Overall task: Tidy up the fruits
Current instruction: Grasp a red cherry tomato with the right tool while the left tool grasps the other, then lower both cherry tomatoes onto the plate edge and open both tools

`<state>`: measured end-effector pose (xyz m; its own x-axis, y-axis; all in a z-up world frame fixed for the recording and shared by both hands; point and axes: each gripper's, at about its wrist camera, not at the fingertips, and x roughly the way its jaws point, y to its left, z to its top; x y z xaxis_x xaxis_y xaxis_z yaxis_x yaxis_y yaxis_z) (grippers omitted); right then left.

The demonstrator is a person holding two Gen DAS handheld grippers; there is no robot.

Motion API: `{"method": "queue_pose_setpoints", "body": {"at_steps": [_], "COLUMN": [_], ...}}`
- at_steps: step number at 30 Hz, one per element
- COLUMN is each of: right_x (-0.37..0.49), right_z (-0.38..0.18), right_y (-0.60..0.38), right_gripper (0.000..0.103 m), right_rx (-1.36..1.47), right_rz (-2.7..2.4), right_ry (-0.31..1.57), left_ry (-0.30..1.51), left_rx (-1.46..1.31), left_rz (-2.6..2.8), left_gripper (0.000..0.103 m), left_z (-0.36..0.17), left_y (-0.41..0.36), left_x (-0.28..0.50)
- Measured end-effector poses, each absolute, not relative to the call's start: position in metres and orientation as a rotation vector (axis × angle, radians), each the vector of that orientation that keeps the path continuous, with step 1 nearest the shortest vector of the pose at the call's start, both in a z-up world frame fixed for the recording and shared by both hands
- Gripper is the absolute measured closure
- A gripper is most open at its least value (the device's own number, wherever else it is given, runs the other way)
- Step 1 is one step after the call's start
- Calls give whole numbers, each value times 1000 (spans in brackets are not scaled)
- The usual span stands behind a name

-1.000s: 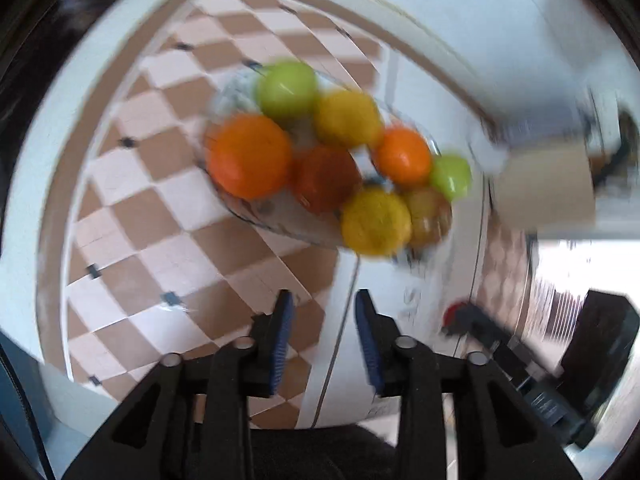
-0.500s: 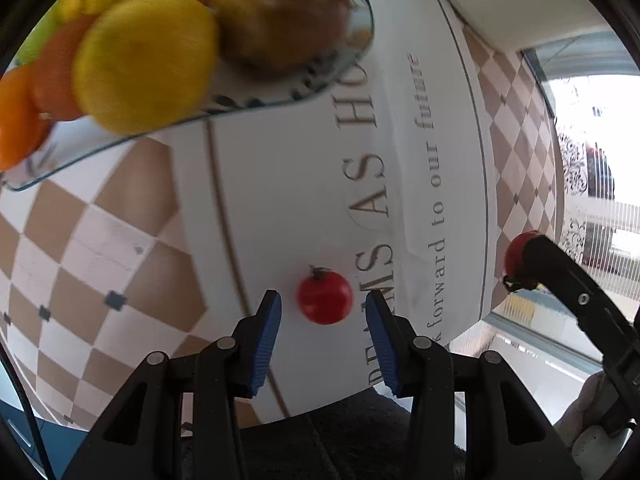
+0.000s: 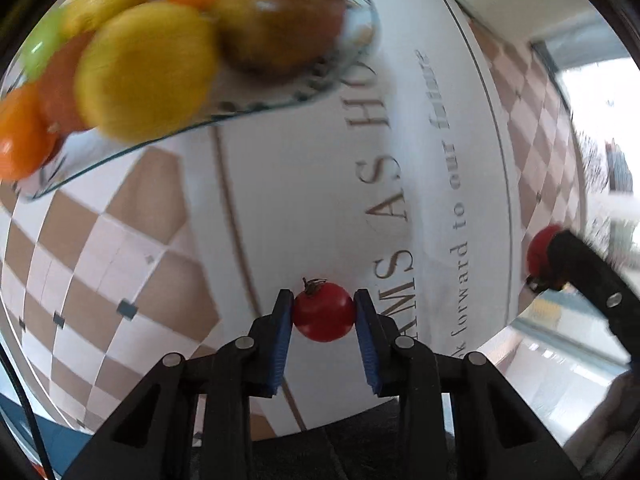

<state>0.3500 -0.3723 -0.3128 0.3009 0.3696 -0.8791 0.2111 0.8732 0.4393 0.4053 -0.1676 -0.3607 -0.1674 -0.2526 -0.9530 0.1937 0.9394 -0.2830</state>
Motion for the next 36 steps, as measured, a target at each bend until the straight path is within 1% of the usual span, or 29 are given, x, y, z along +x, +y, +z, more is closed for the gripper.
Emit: {"method": "queue_pose_setpoints", "body": {"at_steps": [6,12,16,18,21,25,36], "right_x": [361,391,413,421,433,443,450], "right_z": [-314,-326,-334,-334,-339,-345,-351], "right_y": [-346,-282,-235,-217,-193,-176,-158], "right_gripper": [70,70,70,70,70,70,70], "right_rx": [550,563,533,482,418,370,287], "right_rz": [188,320,374,382,376,364,334], "right_ry": [1286,1295,1291,1273,1253,1237,1188], "left_ry": [1637,1565,1514,1496,1480,1491,1519], "left_rx": [-357,-657,-864,-920,-966,-967,-966], "left_rz": [-310,-151,-105,-96,-89,-92,-98], "left_gripper": [75,75,75,75,75,74,74], "left_z": [-329,-324,-333,-337,-340,-346,-351], "left_y": [-88,8,31,39,49,44,39], "left_x": [424,440,450,457,466,473,476]}}
